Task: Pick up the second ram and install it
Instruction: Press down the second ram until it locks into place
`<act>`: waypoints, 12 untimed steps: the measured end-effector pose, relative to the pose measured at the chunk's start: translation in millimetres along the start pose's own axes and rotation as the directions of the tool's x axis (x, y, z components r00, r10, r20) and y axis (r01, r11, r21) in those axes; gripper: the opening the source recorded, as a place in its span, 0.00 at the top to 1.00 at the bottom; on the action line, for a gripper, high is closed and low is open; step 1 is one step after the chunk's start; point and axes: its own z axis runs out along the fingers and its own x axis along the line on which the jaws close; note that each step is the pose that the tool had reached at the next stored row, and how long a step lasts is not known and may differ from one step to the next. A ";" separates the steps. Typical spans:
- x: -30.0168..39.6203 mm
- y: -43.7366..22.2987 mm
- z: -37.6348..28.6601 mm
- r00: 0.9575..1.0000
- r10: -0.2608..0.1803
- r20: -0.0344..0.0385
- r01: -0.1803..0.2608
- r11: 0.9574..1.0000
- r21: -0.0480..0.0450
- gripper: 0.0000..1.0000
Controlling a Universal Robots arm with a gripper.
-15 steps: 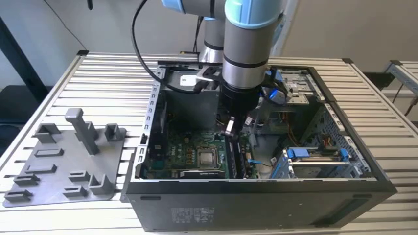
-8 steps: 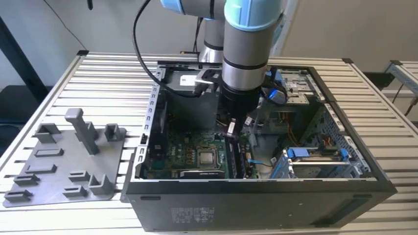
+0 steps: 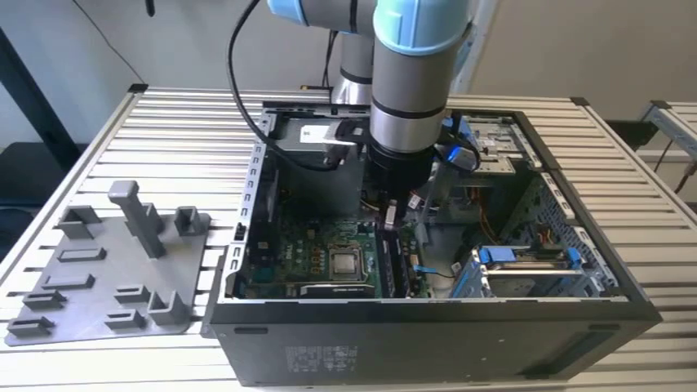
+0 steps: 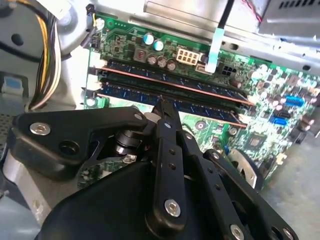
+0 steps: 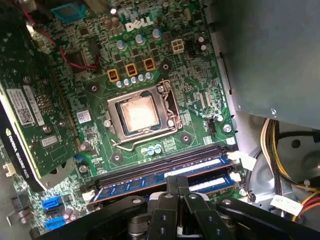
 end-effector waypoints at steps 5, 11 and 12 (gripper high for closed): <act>0.0 0.2 1.0 0.996 -0.089 0.006 0.089 0.996 0.001 0.89; 0.1 0.2 1.5 0.986 -0.168 0.006 0.168 0.986 -0.006 0.89; 0.0 0.3 1.7 0.984 -0.177 0.006 0.177 0.984 -0.009 0.89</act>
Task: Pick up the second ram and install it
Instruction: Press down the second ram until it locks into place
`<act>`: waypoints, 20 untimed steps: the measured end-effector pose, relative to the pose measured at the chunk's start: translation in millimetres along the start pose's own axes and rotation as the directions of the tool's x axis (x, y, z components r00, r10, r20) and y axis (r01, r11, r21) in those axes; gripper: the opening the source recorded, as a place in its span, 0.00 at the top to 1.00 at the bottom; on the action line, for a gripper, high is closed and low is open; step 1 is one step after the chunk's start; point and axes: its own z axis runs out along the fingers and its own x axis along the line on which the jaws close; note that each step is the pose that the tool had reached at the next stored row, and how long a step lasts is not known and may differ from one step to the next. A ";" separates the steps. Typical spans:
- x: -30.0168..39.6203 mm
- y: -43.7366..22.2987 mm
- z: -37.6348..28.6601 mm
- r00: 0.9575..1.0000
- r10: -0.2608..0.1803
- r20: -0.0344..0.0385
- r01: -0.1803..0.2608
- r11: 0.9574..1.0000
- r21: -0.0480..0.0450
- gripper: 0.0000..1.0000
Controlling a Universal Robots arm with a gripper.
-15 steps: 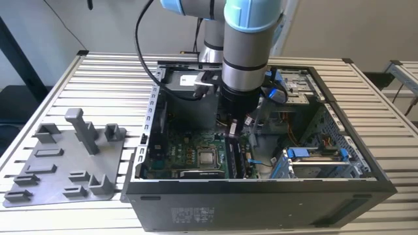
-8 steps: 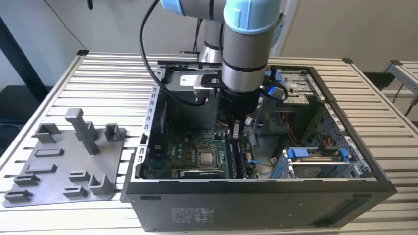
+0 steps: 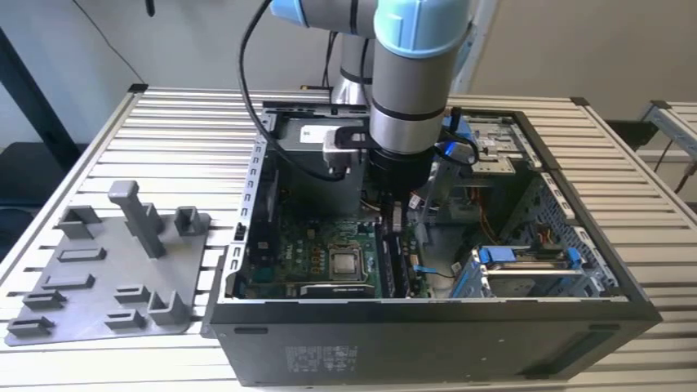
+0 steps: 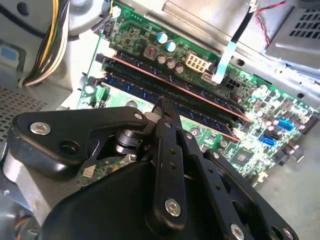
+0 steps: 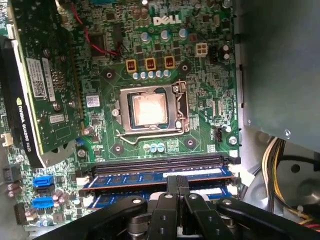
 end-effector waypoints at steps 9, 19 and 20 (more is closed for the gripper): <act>7.5 -0.9 0.6 0.999 -0.055 -0.002 0.055 0.998 -0.009 0.89; 16.8 -2.7 8.6 0.999 -0.049 -0.002 0.049 0.999 -0.009 0.89; 16.8 -2.6 10.3 0.999 -0.049 -0.003 0.049 0.999 -0.009 0.89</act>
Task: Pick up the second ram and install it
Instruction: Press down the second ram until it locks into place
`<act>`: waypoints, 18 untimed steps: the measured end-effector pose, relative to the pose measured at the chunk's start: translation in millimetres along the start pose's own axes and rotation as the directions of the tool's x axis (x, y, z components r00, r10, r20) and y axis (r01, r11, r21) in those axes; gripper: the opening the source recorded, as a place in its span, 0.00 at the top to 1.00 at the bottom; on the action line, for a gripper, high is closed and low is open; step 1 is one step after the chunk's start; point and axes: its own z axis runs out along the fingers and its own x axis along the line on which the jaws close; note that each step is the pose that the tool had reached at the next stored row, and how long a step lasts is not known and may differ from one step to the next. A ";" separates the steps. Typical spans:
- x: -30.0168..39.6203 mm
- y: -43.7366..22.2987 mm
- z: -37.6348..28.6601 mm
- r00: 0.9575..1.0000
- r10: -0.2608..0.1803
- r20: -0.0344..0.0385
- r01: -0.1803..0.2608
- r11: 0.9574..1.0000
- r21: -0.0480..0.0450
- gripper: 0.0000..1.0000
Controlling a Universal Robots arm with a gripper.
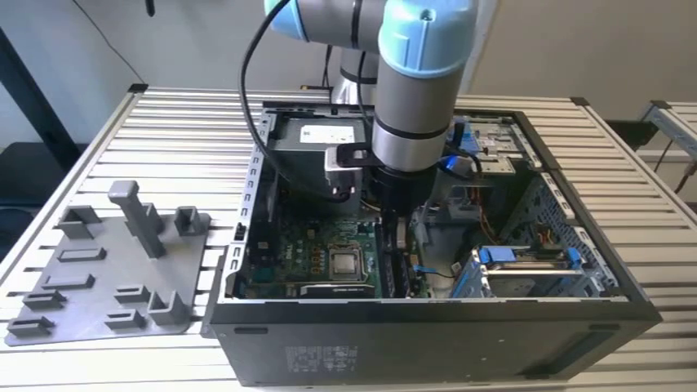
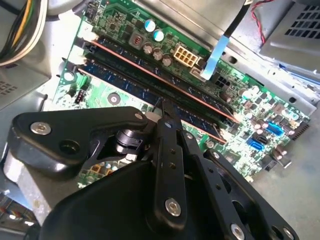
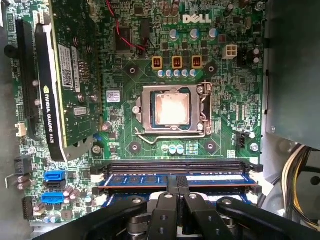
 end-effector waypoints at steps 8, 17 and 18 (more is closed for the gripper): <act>-0.6 -0.2 -0.8 1.000 0.000 0.003 0.000 1.000 0.001 0.89; 0.5 -1.6 -36.9 1.000 0.000 0.000 0.000 1.000 0.000 0.89; 0.5 -1.7 -38.9 1.000 0.000 0.000 0.000 1.000 0.000 0.89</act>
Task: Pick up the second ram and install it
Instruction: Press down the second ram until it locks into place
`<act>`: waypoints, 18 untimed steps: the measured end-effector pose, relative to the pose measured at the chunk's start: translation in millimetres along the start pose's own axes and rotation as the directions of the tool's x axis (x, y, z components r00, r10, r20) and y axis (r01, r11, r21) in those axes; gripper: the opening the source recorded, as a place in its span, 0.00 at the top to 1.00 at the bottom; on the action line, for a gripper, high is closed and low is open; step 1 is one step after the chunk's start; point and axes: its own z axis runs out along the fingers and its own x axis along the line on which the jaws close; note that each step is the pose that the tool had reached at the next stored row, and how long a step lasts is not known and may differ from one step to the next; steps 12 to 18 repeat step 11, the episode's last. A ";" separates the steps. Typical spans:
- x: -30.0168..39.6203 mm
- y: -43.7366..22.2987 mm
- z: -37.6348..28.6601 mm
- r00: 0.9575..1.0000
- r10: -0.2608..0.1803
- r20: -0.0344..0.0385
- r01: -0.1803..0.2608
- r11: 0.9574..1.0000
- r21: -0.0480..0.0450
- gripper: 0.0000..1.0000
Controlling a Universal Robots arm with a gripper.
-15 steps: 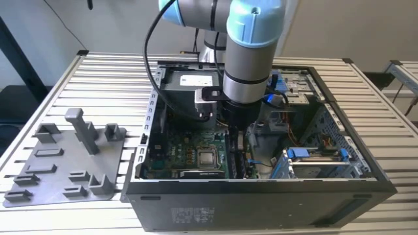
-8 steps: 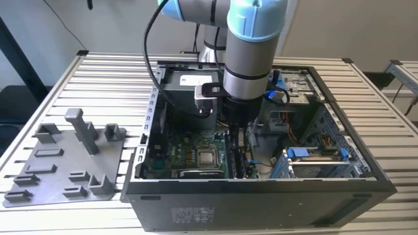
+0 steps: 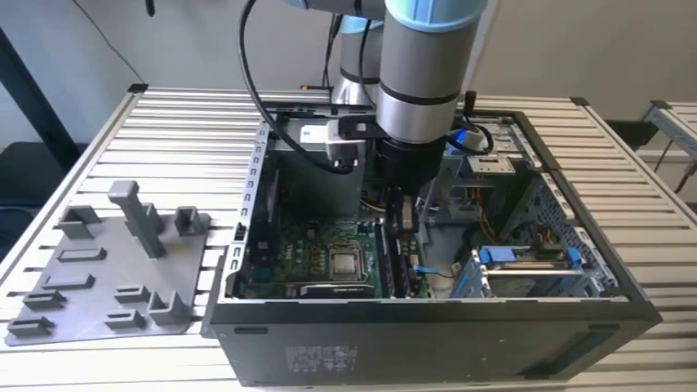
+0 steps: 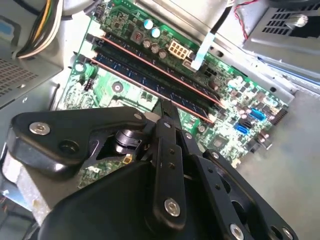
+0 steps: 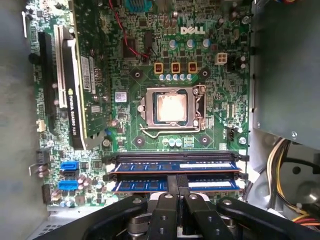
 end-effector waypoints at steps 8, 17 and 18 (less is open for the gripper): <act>0.1 -0.3 -7.0 1.000 0.000 0.000 0.000 1.000 0.000 0.89; 0.1 -0.3 -7.1 1.000 0.000 0.000 0.000 1.000 0.000 0.89; 0.1 -0.3 -7.1 1.000 0.000 0.000 0.000 1.000 0.000 0.89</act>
